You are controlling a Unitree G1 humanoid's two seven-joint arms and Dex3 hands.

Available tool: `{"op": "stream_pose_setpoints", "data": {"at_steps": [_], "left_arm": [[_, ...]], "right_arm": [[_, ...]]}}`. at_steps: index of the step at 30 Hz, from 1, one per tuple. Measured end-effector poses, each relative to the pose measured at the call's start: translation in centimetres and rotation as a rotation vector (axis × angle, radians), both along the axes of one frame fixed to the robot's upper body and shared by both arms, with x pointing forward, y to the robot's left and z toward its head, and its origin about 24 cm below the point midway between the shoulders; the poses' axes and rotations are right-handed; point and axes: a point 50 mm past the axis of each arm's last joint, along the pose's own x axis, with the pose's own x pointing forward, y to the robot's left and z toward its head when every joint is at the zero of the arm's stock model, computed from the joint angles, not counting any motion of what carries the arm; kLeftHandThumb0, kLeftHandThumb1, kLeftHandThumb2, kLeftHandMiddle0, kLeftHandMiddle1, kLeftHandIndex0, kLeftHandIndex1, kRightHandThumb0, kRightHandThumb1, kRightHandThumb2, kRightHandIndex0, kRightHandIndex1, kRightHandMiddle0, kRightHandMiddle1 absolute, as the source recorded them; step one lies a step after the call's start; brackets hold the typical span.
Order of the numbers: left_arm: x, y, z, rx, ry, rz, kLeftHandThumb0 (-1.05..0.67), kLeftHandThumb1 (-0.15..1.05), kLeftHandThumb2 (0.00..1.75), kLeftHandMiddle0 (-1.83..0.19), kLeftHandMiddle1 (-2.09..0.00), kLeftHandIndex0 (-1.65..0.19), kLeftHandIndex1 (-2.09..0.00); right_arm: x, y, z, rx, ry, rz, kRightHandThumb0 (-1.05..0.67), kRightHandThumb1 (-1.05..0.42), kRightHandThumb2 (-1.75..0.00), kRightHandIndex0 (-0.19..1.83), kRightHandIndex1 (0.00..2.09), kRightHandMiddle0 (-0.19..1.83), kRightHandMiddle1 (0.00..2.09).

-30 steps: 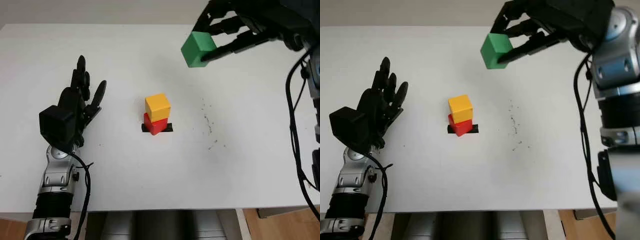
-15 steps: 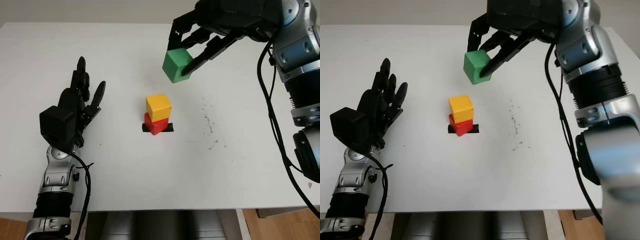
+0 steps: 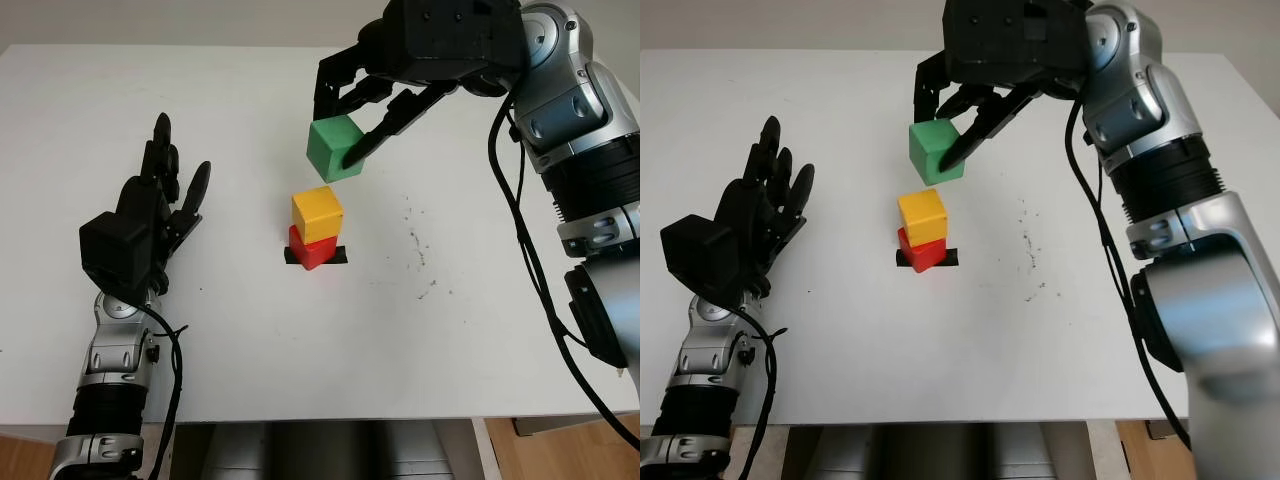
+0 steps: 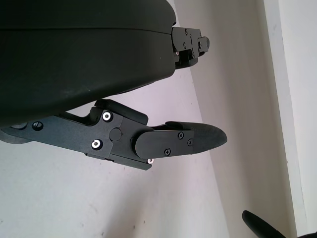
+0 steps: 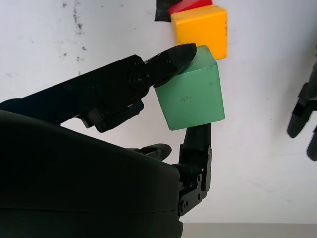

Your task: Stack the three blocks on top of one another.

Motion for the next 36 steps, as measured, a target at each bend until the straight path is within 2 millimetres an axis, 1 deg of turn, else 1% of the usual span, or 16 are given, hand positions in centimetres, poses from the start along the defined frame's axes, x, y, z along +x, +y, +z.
{"op": "stream_pose_setpoints", "data": {"at_steps": [5, 10, 21, 30, 36], "left_arm": [[0.0, 0.0, 0.0, -0.005, 0.000, -0.003, -0.62, 1.05, 0.41, 0.07, -0.06, 0.07, -0.06], [0.0, 0.0, 0.0, -0.002, 0.000, -0.003, -0.63, 1.05, 0.42, 0.07, -0.05, 0.07, -0.06], [0.0, -0.1, 0.0, -0.006, 0.002, -0.016, -0.61, 1.05, 0.42, 0.09, -0.05, 0.09, -0.04], [0.0, 0.0, 0.0, 0.008, 0.001, -0.001, -0.62, 1.05, 0.42, 0.07, -0.05, 0.07, -0.06], [0.0, 0.0, 0.0, 0.006, 0.000, 0.001, -0.64, 1.05, 0.40, 0.06, -0.06, 0.06, -0.06]], "right_arm": [[-0.4, 0.3, -0.4, 0.015, 0.029, 0.017, -0.45, -1.02, -0.06, 0.35, 0.01, 0.21, 1.72], [-0.9, 0.8, -0.3, 0.015, 0.029, 0.034, -0.45, -1.02, -0.05, 0.36, 0.03, 0.21, 1.73], [-0.7, 1.1, -1.1, 0.031, 0.060, 0.021, -0.45, -1.01, -0.05, 0.36, 0.03, 0.22, 1.74], [-0.4, 1.4, -2.2, 0.026, 0.071, -0.005, -0.44, -0.99, -0.05, 0.38, 0.05, 0.27, 1.73], [-0.4, 1.7, -2.7, -0.001, 0.062, -0.011, -0.44, -0.99, -0.05, 0.39, 0.05, 0.27, 1.73]]}}
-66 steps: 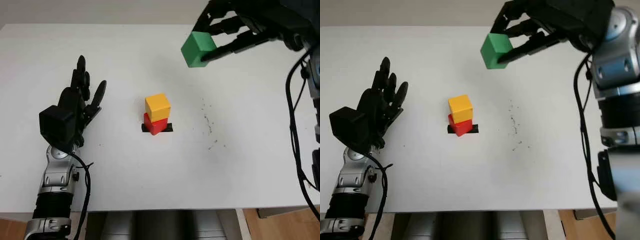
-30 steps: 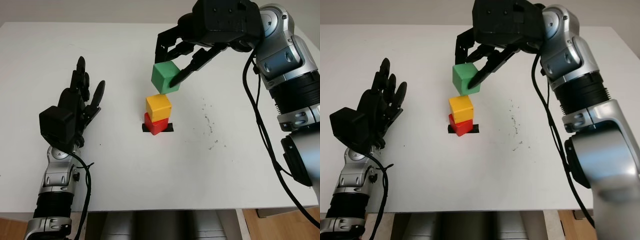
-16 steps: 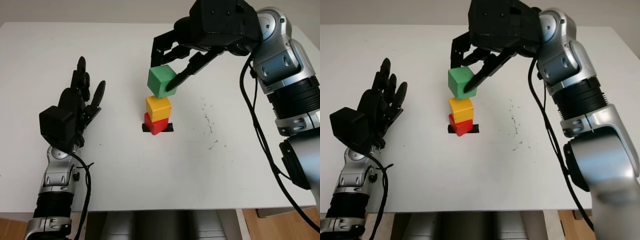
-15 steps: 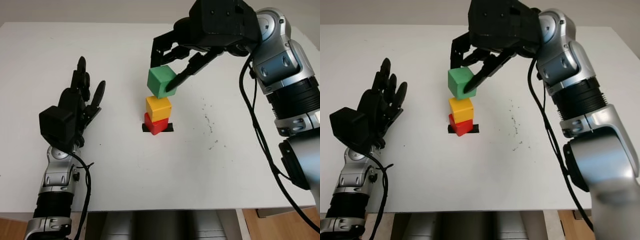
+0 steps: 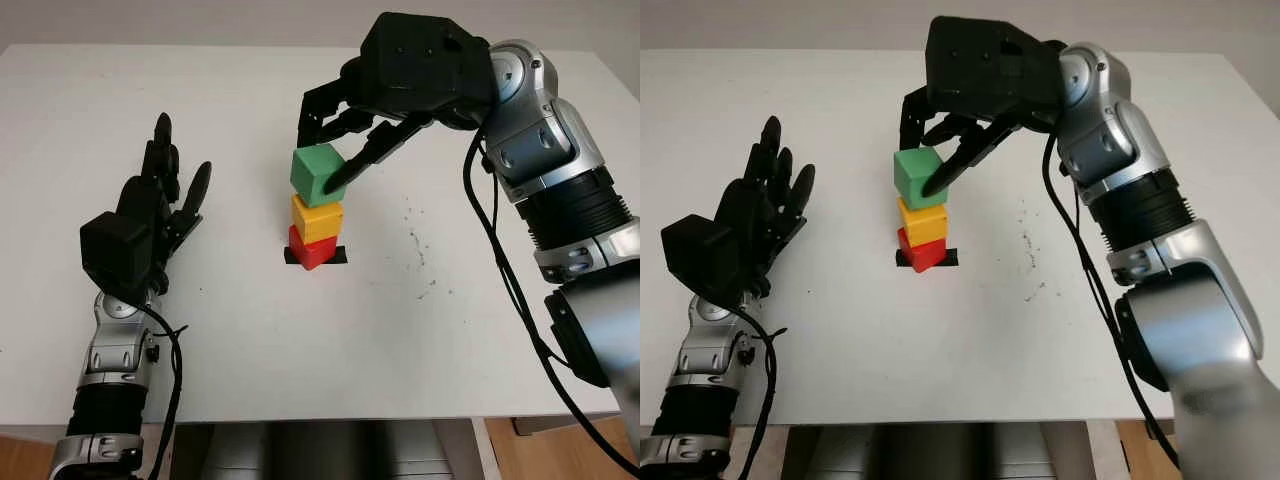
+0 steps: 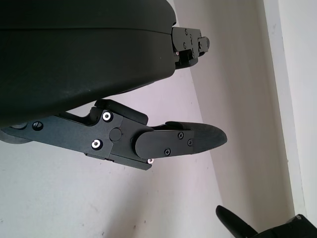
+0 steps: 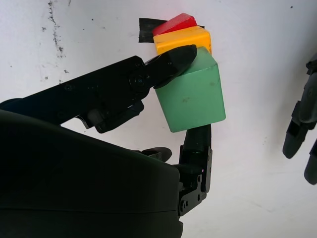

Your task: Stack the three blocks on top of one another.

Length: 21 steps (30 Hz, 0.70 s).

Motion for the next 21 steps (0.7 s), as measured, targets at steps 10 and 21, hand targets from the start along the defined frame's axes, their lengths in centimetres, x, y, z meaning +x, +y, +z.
{"op": "stream_pose_setpoints", "data": {"at_steps": [10, 21], "left_arm": [[0.00, -0.03, -0.02, -0.012, 0.000, 0.000, -0.63, 1.05, 0.40, 0.06, -0.06, 0.07, -0.06], [0.02, -0.08, -0.05, -0.012, 0.004, 0.000, -0.64, 1.05, 0.41, 0.07, -0.05, 0.07, -0.05]], "right_arm": [[-0.02, 0.13, -0.05, -0.008, -0.014, 0.006, -0.44, -0.98, -0.05, 0.41, 0.06, 0.28, 1.71], [-0.09, 0.21, -0.07, -0.008, -0.008, 0.021, -0.46, -0.98, -0.05, 0.42, 0.06, 0.28, 1.77]]}}
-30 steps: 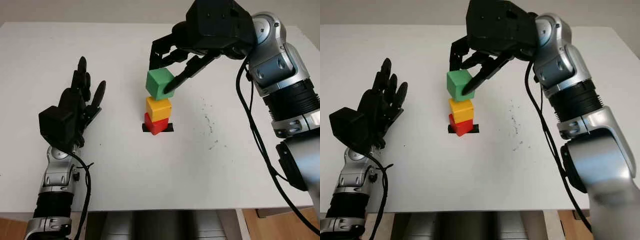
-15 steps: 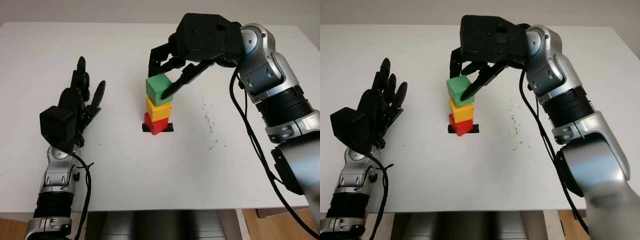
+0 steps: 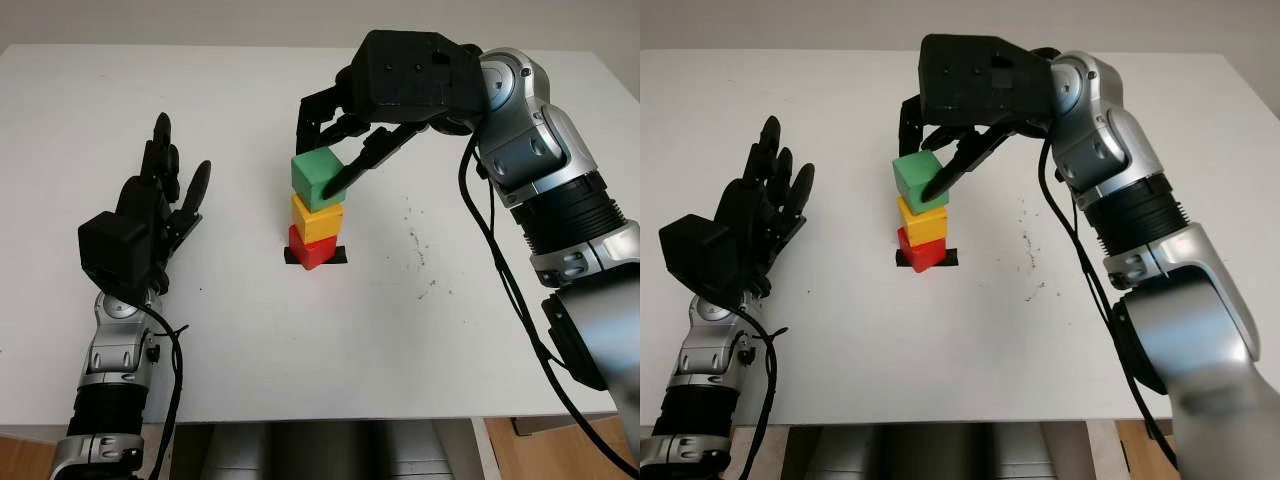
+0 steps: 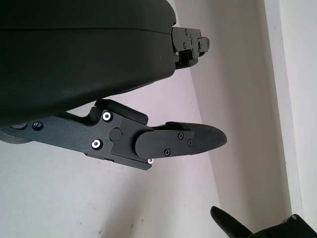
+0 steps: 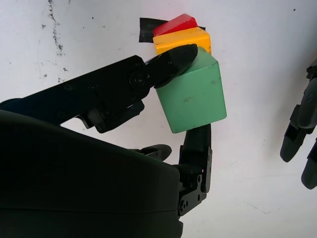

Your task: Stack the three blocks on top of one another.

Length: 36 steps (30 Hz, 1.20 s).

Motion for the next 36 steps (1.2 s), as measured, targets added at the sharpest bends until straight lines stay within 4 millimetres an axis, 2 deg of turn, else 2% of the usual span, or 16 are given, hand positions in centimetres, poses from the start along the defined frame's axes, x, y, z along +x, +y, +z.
{"op": "stream_pose_setpoints", "data": {"at_steps": [23, 26, 32, 36], "left_arm": [[0.01, -0.04, 0.02, -0.002, 0.008, -0.006, -0.63, 1.05, 0.41, 0.07, -0.05, 0.07, -0.06], [0.01, -0.03, 0.02, 0.000, 0.008, -0.005, -0.64, 1.05, 0.41, 0.07, -0.05, 0.07, -0.06], [0.01, -0.03, 0.02, 0.001, 0.008, -0.005, -0.64, 1.05, 0.40, 0.06, -0.05, 0.07, -0.05], [0.02, -0.03, 0.02, 0.007, 0.009, -0.004, -0.65, 1.05, 0.41, 0.06, -0.05, 0.07, -0.05]], "right_arm": [[-0.15, 0.05, -0.05, 0.005, 0.025, 0.006, -0.45, -0.99, -0.05, 0.40, 0.05, 0.25, 1.75], [-0.17, 0.06, -0.04, 0.004, 0.024, 0.010, -0.47, -0.98, -0.05, 0.37, 0.04, 0.23, 1.60], [-0.33, 0.16, -0.28, -0.013, 0.051, 0.050, -0.58, -0.94, -0.05, 0.23, 0.03, 0.09, 0.94], [-0.30, 0.08, -0.59, -0.012, 0.064, 0.052, -0.61, -0.93, -0.05, 0.20, 0.03, 0.10, 0.79]]}}
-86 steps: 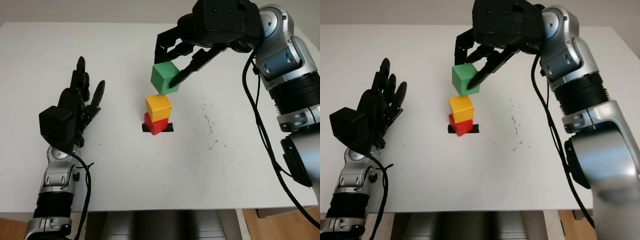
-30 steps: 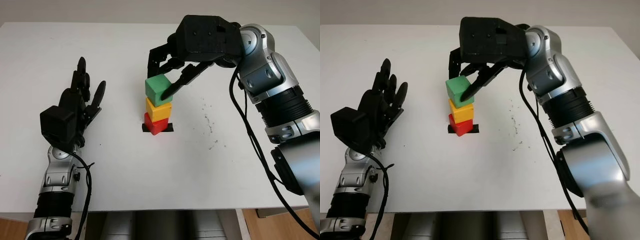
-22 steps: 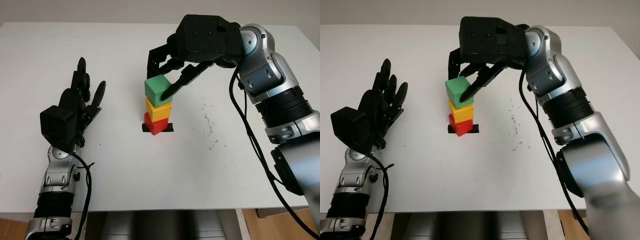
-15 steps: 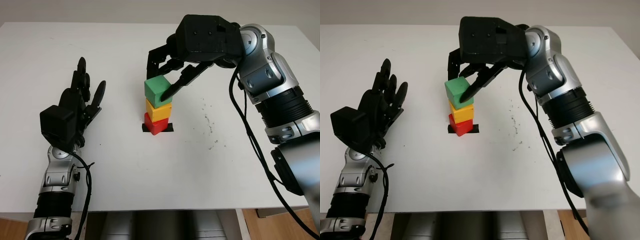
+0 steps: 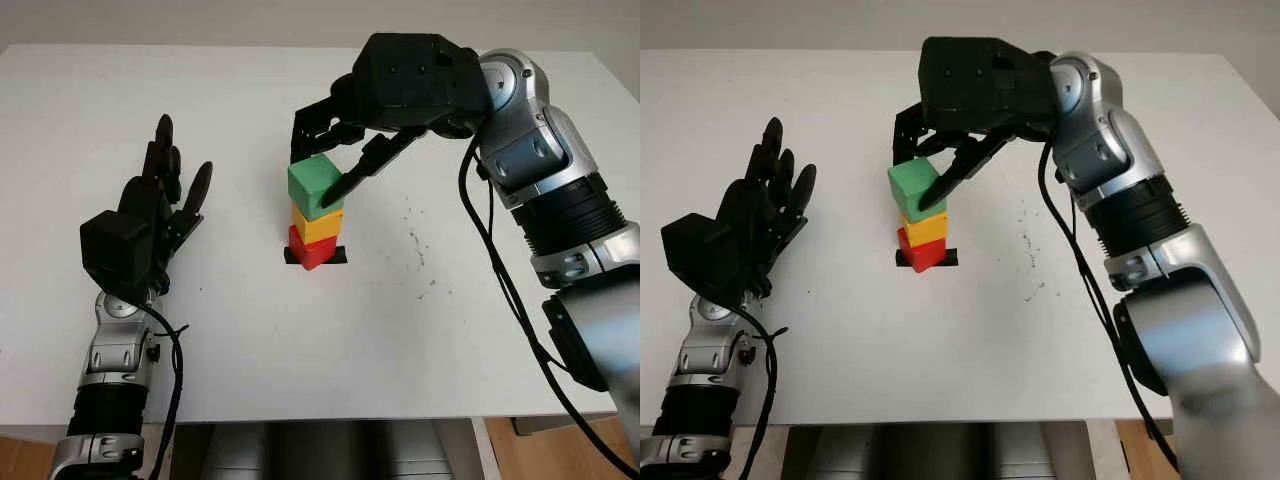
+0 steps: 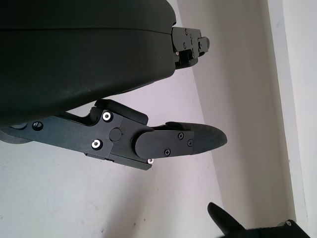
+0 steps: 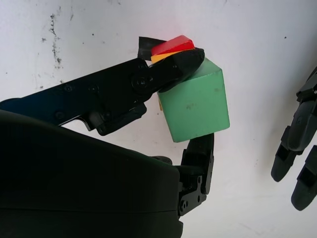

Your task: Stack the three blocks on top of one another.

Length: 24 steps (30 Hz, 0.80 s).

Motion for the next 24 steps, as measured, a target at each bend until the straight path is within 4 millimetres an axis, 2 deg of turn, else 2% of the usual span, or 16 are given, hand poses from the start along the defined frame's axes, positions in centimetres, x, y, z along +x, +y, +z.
{"op": "stream_pose_setpoints", "data": {"at_steps": [9, 13, 15, 17, 20, 23, 24], "left_arm": [[0.0, -0.2, 0.0, 0.017, 0.004, -0.006, -0.66, 1.05, 0.43, 0.06, -0.06, 0.07, -0.06], [0.0, -0.2, -0.1, 0.016, 0.007, -0.005, -0.65, 1.05, 0.43, 0.06, -0.06, 0.07, -0.05], [0.0, -0.2, -0.1, 0.017, 0.007, -0.006, -0.64, 1.05, 0.43, 0.06, -0.05, 0.07, -0.05], [0.0, -0.2, -0.1, 0.017, 0.006, -0.006, -0.65, 1.05, 0.43, 0.06, -0.06, 0.07, -0.05], [0.0, -0.2, -0.1, 0.015, 0.006, -0.006, -0.64, 1.05, 0.42, 0.06, -0.05, 0.08, -0.05], [0.0, -0.2, -0.1, 0.010, 0.005, -0.006, -0.64, 1.05, 0.42, 0.07, -0.05, 0.08, -0.05], [0.0, -0.2, -0.1, 0.009, 0.004, -0.006, -0.63, 1.05, 0.43, 0.07, -0.05, 0.08, -0.05]], "right_arm": [[0.1, -0.2, 0.0, 0.031, 0.005, -0.015, -0.70, -0.88, -0.04, 0.13, 0.01, 0.04, 0.68], [0.0, -0.5, 0.1, 0.049, 0.017, -0.021, -0.74, -0.87, -0.05, 0.04, 0.01, -0.03, 0.42], [-0.1, -0.7, 0.2, 0.054, 0.021, -0.015, -0.78, -0.88, -0.06, -0.11, 0.01, -0.14, 0.26], [-0.2, -1.0, 0.4, 0.063, 0.027, -0.007, -0.84, -0.91, -0.06, -0.18, 0.00, -0.18, 0.07], [-0.3, -2.0, 1.2, 0.164, 0.054, -0.022, -0.90, -0.95, -0.08, -0.19, 0.00, -0.19, 0.01], [-0.3, -3.5, 2.5, 0.355, 0.002, -0.053, -0.97, -1.04, -0.32, -0.19, 0.00, -0.19, 0.00], [-0.4, -4.2, 2.7, 0.435, -0.024, -0.072, -0.91, -1.04, -0.46, -0.19, 0.00, -0.19, 0.00]]}}
